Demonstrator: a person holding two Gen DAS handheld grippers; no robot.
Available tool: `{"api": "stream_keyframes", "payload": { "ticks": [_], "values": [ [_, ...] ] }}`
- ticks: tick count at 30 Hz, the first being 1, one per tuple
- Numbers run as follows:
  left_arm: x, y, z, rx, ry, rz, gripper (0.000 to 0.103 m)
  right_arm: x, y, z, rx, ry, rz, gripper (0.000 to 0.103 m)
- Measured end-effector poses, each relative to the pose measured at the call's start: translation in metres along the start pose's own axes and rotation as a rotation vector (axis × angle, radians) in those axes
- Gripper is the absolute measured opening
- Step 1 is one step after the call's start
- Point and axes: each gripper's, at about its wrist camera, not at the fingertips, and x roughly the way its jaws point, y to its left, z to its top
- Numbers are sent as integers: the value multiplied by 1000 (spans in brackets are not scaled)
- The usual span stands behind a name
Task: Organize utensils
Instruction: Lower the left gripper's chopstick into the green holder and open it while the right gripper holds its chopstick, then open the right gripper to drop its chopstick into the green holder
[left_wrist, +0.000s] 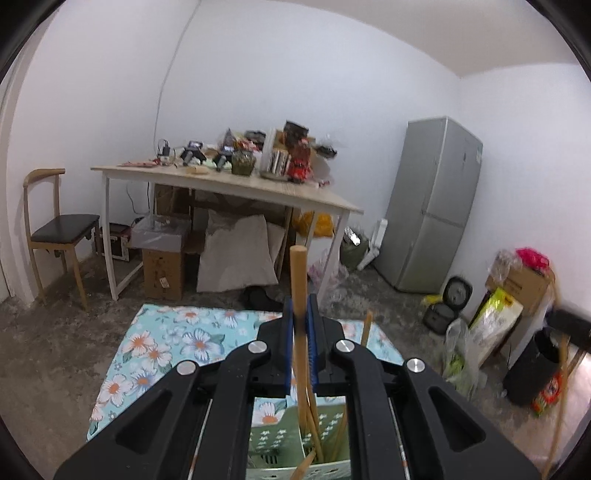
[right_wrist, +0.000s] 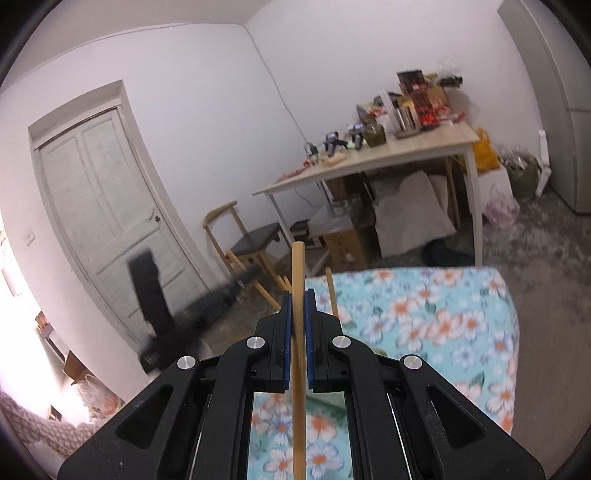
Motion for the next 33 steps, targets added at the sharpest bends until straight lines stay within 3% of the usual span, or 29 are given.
{"api": "stream_keyframes", "payload": {
  "ticks": [5,7,10,17,25,33],
  "values": [
    [-2,3,0,19,11,-8,11,10,15,27,-59,-45,34,5],
    [-8,3,3,16,-1,-9,28,16,20,35,-81,-63,50,5],
    [-21,6,5,13,-31,-9,36,30,29,49,-102,-87,87,5],
    [-62,27,3,-24,-84,9,42,71,24,72,-61,-182,117,5],
    [-109,72,-28,-64,-76,54,47,117,4,64,-12,-256,15,5],
    [-115,110,-63,-106,1,101,47,145,-4,45,-21,-280,-117,5]
  ]
}}
